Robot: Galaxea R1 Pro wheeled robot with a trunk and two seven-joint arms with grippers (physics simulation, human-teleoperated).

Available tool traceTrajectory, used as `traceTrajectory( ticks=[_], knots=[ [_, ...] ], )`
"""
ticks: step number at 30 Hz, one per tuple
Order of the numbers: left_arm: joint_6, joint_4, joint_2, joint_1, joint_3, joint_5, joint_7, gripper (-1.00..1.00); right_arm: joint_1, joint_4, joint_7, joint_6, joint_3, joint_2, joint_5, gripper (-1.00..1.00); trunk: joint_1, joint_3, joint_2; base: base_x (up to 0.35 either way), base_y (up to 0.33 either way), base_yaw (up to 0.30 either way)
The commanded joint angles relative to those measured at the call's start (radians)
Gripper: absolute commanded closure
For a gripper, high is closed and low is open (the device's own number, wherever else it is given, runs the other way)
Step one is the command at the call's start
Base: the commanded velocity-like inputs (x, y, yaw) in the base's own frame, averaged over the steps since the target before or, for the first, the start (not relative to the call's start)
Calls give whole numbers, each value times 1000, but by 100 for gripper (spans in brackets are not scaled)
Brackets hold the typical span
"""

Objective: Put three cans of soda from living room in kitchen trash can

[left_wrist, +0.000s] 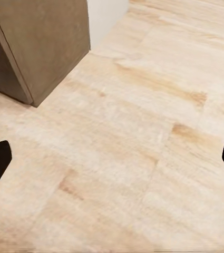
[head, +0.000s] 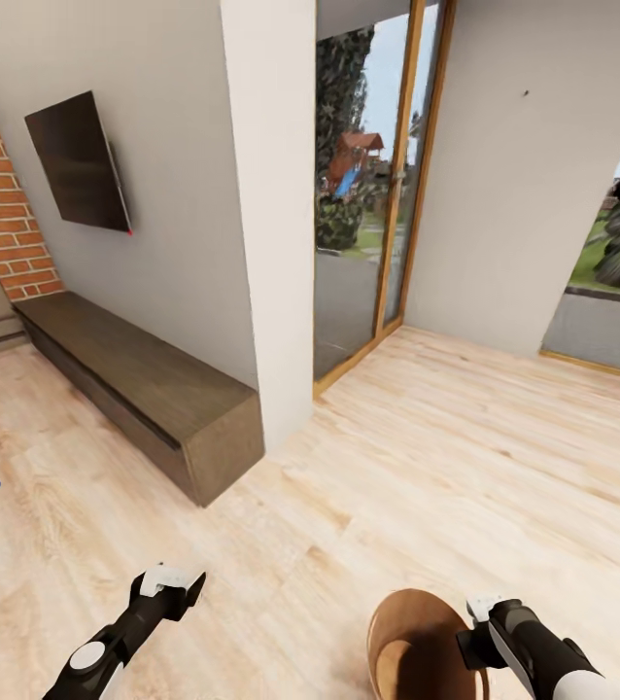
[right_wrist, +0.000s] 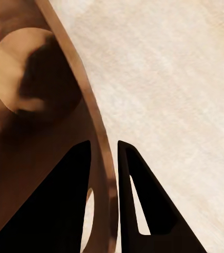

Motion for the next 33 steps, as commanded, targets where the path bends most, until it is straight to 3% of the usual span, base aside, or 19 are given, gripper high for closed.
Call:
traceTrajectory(
  ticks=[1,12,23,33],
  knots=[
    [0,0,0,0,0,0,0,-100,0,-1,4,2,-3,1,-19,100,0,0,0,-23,226,186],
    [-1,0,0,0,0,0,-1,-100,0,-1,4,2,-2,3,-19,100,0,-5,0,78,266,221],
    [0,0,0,-2,-1,0,-2,-100,0,-1,4,2,-2,4,-19,100,0,-11,0,237,234,227],
    [0,0,0,-2,-2,0,-2,-100,0,0,3,2,-2,4,-20,100,0,-12,0,276,212,51]
  ],
)
